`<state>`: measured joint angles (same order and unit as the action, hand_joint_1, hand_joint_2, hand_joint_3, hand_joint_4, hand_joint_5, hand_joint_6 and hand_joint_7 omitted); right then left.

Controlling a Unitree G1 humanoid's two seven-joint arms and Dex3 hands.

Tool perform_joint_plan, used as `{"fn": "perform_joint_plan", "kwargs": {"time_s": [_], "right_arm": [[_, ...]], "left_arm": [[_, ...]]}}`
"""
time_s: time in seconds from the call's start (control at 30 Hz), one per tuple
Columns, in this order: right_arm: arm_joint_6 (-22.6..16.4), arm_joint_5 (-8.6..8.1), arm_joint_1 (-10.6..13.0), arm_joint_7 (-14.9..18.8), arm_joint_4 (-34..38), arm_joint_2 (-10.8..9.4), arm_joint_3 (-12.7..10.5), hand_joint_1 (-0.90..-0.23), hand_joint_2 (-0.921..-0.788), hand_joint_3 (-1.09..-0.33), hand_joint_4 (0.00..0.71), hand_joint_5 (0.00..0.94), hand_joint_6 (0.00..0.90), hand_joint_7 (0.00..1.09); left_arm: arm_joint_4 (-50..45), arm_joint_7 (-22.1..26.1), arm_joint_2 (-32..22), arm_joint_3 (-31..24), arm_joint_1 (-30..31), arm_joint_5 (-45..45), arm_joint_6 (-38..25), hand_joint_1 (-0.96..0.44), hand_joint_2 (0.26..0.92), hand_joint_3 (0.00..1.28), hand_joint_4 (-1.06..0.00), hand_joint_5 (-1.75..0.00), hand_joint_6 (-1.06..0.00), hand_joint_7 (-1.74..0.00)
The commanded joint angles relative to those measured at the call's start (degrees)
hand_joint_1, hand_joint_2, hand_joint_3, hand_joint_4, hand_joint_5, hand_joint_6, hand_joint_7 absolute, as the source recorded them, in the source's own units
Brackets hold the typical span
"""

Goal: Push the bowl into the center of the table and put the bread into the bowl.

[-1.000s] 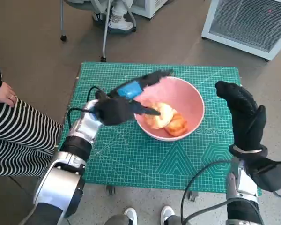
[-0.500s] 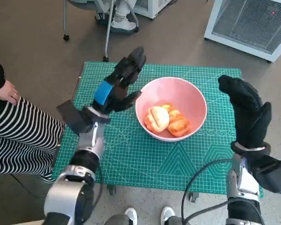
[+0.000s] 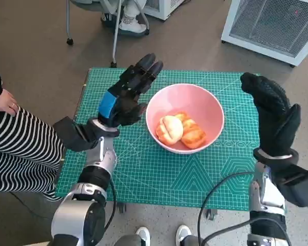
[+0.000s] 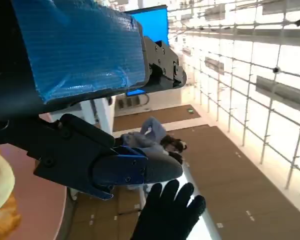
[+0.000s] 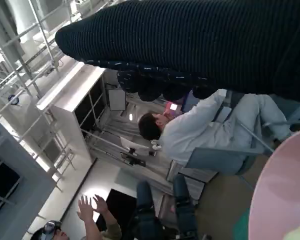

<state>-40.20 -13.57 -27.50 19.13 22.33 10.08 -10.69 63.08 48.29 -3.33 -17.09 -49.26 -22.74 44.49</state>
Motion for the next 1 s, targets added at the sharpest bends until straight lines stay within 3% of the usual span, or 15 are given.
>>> {"fn": "perform_joint_plan", "kwargs": {"time_s": [0.03,0.5,1.0], "right_arm": [[-0.5,1.07,-0.4,-0.5,1.5,0.1,0.3,-0.716,-0.921,-0.785,0.118,0.001,-0.001,0.49],[-2.8,1.68,-2.1,0.1,4.4,0.8,0.4,-0.718,-0.921,-0.775,0.120,0.001,-0.001,0.48],[-4.2,1.73,-3.5,0.4,6.7,1.2,1.2,-0.731,-0.921,-0.775,0.120,0.001,-0.001,0.49]], "left_arm": [[-0.8,1.8,0.6,-1.0,1.0,-1.5,-1.0,-0.78,0.921,0.38,-0.27,-0.06,-0.33,-0.10],[-0.9,4.7,0.2,-2.8,1.6,-2.8,-3.1,-0.77,0.921,0.36,-0.26,-0.04,-0.33,-0.10],[-0.8,4.5,-1.1,-4.1,2.2,-2.6,-2.7,-0.77,0.921,0.35,-0.26,-0.03,-0.33,-0.10]]}}
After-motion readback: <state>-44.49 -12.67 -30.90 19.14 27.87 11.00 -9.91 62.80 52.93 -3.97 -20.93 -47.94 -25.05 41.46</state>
